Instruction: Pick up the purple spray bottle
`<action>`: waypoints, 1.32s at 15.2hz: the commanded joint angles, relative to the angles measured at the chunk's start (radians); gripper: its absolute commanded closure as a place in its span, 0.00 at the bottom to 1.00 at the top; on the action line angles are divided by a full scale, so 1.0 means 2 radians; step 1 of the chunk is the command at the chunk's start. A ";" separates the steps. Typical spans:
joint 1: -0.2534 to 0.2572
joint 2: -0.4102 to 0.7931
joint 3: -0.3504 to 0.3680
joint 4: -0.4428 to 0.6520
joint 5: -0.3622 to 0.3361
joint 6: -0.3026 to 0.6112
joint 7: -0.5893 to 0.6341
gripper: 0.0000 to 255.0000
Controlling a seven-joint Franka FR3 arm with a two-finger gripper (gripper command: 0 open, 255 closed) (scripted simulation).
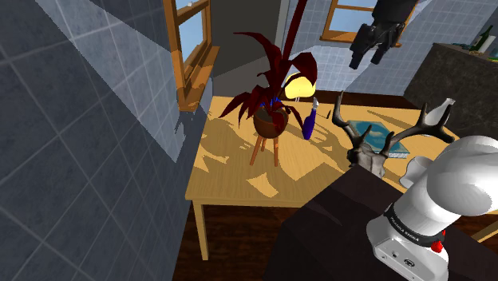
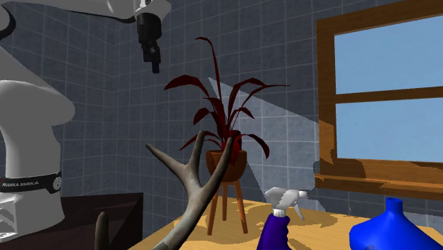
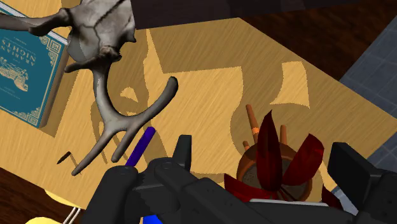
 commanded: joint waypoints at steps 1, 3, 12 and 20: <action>0.000 0.000 0.000 0.000 0.000 0.000 0.000 0.00; -0.007 0.021 -0.010 -0.008 -0.005 0.028 -0.002 0.00; -0.033 0.141 -0.058 -0.013 -0.021 0.149 -0.013 0.00; -0.050 0.270 -0.099 0.023 -0.015 0.240 -0.028 0.00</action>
